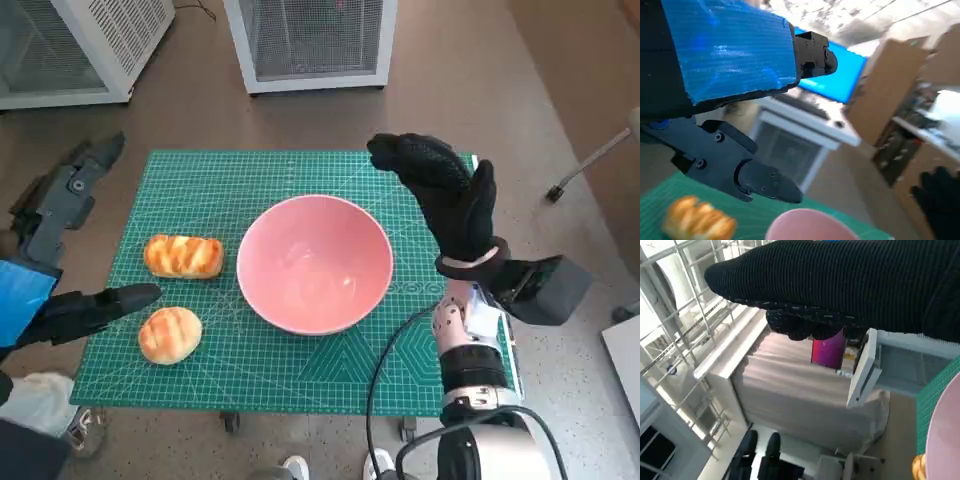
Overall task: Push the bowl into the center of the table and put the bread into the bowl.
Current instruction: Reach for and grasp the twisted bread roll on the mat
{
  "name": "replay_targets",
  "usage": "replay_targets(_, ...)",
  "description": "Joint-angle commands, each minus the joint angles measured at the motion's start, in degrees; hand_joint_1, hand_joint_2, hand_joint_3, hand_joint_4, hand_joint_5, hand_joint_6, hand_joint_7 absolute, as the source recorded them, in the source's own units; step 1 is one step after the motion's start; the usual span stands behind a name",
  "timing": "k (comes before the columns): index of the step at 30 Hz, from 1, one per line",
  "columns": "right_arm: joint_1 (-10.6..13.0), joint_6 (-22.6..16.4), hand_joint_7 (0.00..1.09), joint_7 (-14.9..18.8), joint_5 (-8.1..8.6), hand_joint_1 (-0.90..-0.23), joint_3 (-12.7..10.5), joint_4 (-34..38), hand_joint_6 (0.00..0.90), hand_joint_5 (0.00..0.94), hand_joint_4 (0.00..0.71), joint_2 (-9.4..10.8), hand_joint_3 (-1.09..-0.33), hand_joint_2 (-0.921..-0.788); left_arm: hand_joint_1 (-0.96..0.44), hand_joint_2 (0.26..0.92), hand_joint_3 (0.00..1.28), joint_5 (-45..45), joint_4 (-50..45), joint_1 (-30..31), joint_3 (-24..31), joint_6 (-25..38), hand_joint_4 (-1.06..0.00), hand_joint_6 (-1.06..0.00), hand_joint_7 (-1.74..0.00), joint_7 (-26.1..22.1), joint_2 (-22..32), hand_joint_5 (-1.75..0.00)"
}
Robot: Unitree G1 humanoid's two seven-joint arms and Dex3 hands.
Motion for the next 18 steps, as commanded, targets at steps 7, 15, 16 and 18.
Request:
replay_targets(7,1.0,1.1,0.0,1.2,1.23,-0.613,-0.2,0.9,0.362,0.001,0.246,0.3,-0.595,-0.921,0.22,0.726,0.01,9.9,0.6,-1.4,-8.2,8.8,-0.06,-0.15,-0.15,-2.6,6.6,0.0)
replay_targets(15,0.8,1.4,0.0,1.6,1.61,-0.615,-0.3,1.5,0.364,0.001,0.247,0.0,-0.593,-0.921,0.15,0.738,0.01,14.3,8.3,-6.5,-16.4,11.6,-0.08,-0.21,-0.07,-3.5,7.6,0.0)
replay_targets(16,0.8,1.5,0.0,1.7,1.64,-0.615,-0.3,1.5,0.365,0.001,0.248,0.0,-0.593,-0.921,0.15,0.738,0.01,14.7,9.3,-7.0,-17.2,11.5,-0.08,-0.21,-0.07,-3.5,7.6,0.0)
replay_targets(18,0.8,1.5,0.0,1.8,1.69,-0.615,-0.3,1.6,0.365,0.001,0.248,-0.1,-0.593,-0.921,0.13,0.74,0.01,15.6,11.9,-8.3,-19.0,11.0,-0.08,-0.22,-0.06,-3.4,7.5,0.0)
